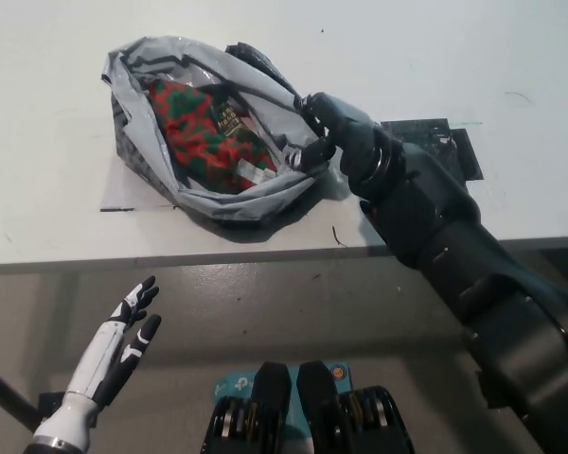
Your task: The robot uses its right hand to pick up a bag of coffee beans and puts it in the black plastic bag, then the robot grabs the top of the bag and lifts it.
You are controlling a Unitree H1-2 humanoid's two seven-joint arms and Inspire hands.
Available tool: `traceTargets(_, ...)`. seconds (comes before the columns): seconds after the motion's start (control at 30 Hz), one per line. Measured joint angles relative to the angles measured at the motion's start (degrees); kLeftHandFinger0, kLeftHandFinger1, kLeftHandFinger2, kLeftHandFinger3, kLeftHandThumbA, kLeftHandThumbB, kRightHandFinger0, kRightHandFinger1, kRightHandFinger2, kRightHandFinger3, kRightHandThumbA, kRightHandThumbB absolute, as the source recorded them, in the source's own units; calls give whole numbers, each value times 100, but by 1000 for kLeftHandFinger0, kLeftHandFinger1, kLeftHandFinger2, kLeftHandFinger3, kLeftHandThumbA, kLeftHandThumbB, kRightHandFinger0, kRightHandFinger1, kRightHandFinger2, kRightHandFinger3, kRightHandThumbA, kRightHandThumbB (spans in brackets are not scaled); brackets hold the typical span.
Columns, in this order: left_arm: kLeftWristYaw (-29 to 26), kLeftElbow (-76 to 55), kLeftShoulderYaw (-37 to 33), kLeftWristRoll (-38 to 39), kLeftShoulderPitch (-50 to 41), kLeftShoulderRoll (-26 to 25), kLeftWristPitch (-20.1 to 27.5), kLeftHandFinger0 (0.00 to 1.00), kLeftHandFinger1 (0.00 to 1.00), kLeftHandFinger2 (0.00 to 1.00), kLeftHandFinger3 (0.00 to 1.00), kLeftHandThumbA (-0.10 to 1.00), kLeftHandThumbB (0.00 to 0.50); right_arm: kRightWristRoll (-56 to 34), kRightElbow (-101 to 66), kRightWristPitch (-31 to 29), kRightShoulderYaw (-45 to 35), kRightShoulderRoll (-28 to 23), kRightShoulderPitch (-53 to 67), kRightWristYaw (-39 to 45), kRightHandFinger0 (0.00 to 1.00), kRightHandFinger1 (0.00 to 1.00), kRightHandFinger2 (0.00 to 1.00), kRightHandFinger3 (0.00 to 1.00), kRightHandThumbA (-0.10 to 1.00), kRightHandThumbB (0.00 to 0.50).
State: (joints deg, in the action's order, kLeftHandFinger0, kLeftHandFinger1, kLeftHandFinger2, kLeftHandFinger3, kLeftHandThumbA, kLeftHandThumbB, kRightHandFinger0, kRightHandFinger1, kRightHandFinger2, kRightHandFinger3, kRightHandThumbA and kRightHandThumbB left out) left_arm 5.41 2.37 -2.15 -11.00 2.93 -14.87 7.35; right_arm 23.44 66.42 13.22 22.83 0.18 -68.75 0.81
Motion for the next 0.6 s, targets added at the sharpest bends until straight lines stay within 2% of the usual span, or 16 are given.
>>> traceTargets(0.03, 0, 1, 0, 0, 1, 0, 0, 1000, 1000, 1000, 1000, 991, 218, 26, 0, -41, 0, 0, 8, -161, 0, 108, 413, 633, 21, 120)
traceTargets(0.07, 0, 1, 0, 1, 2, 0, 0, 1000, 1000, 1000, 1000, 991, 218, 35, 0, -50, 0, 1, 10, -194, 0, 108, 413, 633, 21, 120)
traceTargets(0.1, 0, 2, 0, 1, 5, 0, 0, 1000, 1000, 1000, 1000, 988, 219, 47, -1, -68, -2, 3, 16, -285, 0, 67, 374, 590, 9, 136)
traceTargets(0.2, 1, 11, -1, 2, 10, 0, 0, 1000, 1000, 1000, 1000, 976, 220, 69, -4, -102, -9, 11, 29, -500, 0, 37, 349, 563, -5, 130)
traceTargets(0.27, 2, 13, -3, 4, 14, 0, 0, 1000, 1000, 1000, 1000, 974, 213, 84, -21, -147, -25, 13, 38, -695, 0, 37, 369, 581, -7, 116)
traceTargets(0.47, 30, 13, -14, 1, 59, -2, 1, 1000, 1000, 1000, 1000, 973, 207, 101, -254, -251, -212, 14, 38, -1147, 0, 22, 356, 611, 38, 121)
traceTargets(0.5, 33, 14, -15, 1, 69, -2, 1, 1000, 1000, 1000, 1000, 973, 206, 100, -279, -260, -238, 13, 37, -1174, 0, 31, 364, 606, 66, 120)
traceTargets(0.6, 40, 21, -16, 0, 110, -2, 1, 1000, 1000, 1000, 1000, 983, 198, 77, -481, -270, -368, 13, 40, -1230, 0, 132, 477, 610, 125, 128)
